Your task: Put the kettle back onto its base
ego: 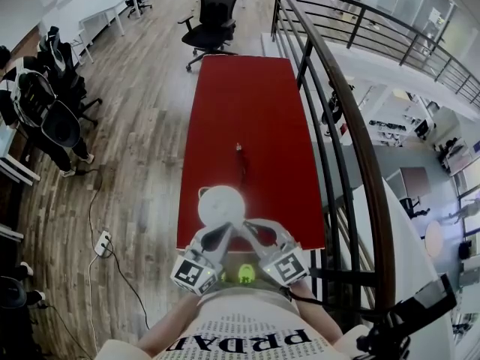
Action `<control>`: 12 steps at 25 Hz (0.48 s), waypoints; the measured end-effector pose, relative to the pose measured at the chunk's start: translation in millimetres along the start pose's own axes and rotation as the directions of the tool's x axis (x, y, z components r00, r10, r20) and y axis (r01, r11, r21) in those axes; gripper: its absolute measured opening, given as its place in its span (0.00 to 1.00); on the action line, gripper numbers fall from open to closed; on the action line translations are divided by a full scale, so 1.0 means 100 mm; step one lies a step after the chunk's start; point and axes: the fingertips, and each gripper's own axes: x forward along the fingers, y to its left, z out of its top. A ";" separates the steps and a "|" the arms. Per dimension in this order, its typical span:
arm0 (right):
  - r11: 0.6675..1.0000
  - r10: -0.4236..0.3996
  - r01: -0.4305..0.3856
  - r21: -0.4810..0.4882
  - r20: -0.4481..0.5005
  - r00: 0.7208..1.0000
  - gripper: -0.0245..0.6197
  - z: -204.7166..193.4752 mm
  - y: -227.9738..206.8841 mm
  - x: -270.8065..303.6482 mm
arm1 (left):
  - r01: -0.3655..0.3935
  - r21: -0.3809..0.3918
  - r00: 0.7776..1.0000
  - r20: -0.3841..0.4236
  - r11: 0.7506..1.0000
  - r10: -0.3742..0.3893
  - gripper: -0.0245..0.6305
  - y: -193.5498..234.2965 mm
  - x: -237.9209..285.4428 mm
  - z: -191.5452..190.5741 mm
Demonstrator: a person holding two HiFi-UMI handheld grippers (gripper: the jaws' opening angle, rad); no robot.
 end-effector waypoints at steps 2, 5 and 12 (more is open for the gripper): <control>1.000 -0.017 0.017 0.008 -0.004 1.000 0.05 0.03 -0.03 0.01 | -0.011 0.002 1.000 0.003 1.000 0.011 0.02 0.01 0.01 0.03; 1.000 -0.016 0.016 0.021 0.005 1.000 0.05 0.07 -0.06 0.03 | -0.012 0.011 1.000 0.008 1.000 0.012 0.02 0.04 0.04 0.06; 0.999 -0.020 0.020 0.034 0.002 1.000 0.05 0.05 -0.14 0.08 | -0.020 0.003 1.000 0.010 1.000 0.020 0.02 0.12 0.11 0.06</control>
